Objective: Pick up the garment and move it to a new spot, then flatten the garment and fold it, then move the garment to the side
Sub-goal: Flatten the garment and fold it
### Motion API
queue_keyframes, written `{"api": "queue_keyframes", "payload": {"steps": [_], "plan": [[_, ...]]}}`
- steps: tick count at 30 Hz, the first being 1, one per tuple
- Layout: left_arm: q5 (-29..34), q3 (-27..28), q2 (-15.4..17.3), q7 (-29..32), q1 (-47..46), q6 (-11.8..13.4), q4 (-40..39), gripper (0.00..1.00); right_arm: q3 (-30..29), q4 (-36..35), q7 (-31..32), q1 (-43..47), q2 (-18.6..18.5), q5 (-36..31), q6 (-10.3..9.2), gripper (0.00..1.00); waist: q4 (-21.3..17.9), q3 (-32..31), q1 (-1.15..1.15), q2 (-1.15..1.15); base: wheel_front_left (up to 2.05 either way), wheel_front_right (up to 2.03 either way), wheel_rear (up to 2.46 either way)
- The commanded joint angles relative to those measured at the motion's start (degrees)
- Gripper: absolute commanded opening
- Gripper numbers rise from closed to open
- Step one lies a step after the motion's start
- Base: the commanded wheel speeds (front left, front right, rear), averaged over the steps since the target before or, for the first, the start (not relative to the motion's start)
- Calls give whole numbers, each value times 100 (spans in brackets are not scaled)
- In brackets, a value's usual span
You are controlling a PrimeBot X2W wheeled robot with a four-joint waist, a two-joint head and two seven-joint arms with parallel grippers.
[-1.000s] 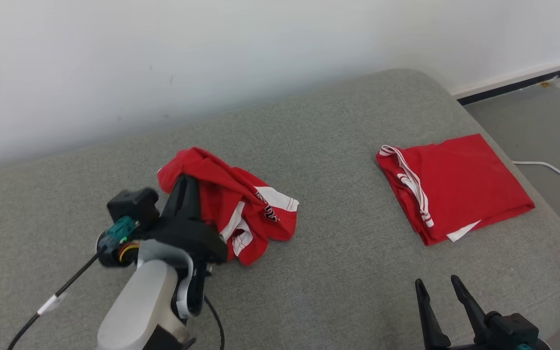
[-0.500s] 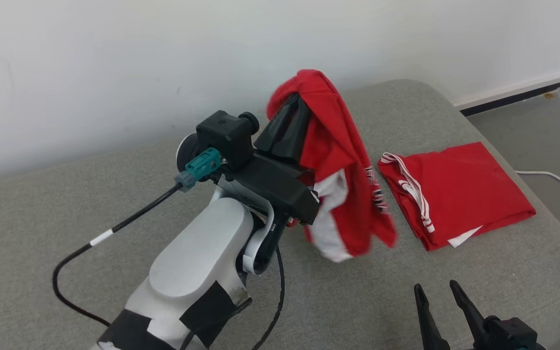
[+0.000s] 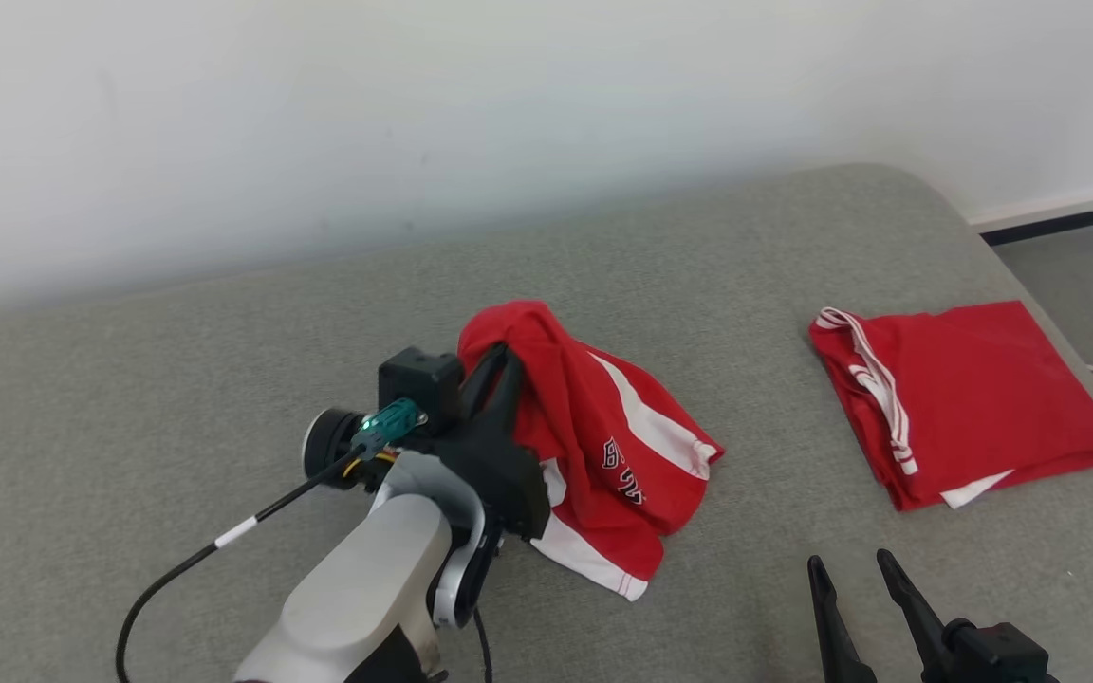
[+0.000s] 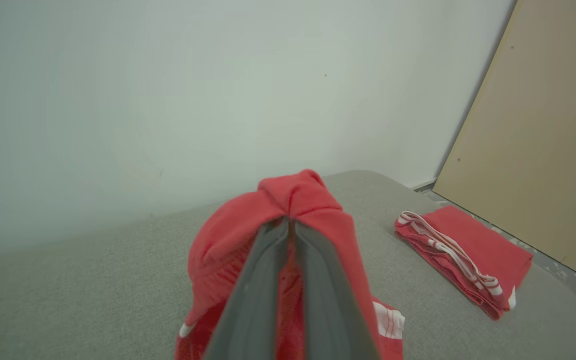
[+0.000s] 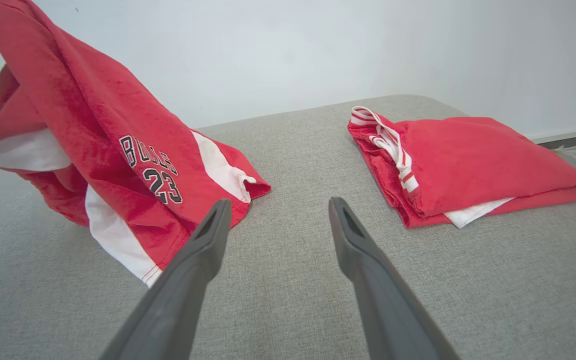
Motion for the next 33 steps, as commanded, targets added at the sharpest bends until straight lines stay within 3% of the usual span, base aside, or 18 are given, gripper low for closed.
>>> {"api": "queue_keyframes", "payload": {"steps": [1, 7, 13, 19, 26, 27, 28, 33], "plan": [[7, 61, 33, -15, 127, 33, 47, 0, -11, 6, -37, 17, 15, 7, -13, 100, 175, -2, 0, 0, 0, 0, 0], [120, 67, 157, -15, 727, -80, 92, 0, -24, 29, -52, 25, 31, 11, -13, 100, 353, -31, 0, 0, 0, 0, 0], [368, -493, 324, 231, 1347, -258, -9, 0, -79, 28, -48, 84, 43, -1, -13, 100, 482, -64, 0, 0, 0, 0, 0], [410, -946, 242, 486, 1692, -620, -334, 0, -101, 15, -41, 109, 49, -13, -13, 100, 579, -80, 0, 0, 0, 0, 0], [337, -1468, 54, 788, 1878, -869, -460, 0, -90, 24, -31, 43, 59, -12, -13, 100, 619, -102, 0, 0, 0, 0, 0], [302, -1501, 39, 828, 1883, -891, -447, 36, -90, 28, -30, 36, 59, -12, -13, 100, 618, -104, 0, 0, 0, 0, 0], [232, -1507, 23, 874, 1905, -896, -426, 99, -84, 31, -28, 31, 60, -12, -13, 100, 616, -106, 0, 0, 0, 0, 0], [-257, -1254, -9, 1026, 1978, -871, -514, 100, -126, 22, -54, 95, 62, -6, -13, 100, 640, -115, 0, 0, 0, 0, 0]]}}
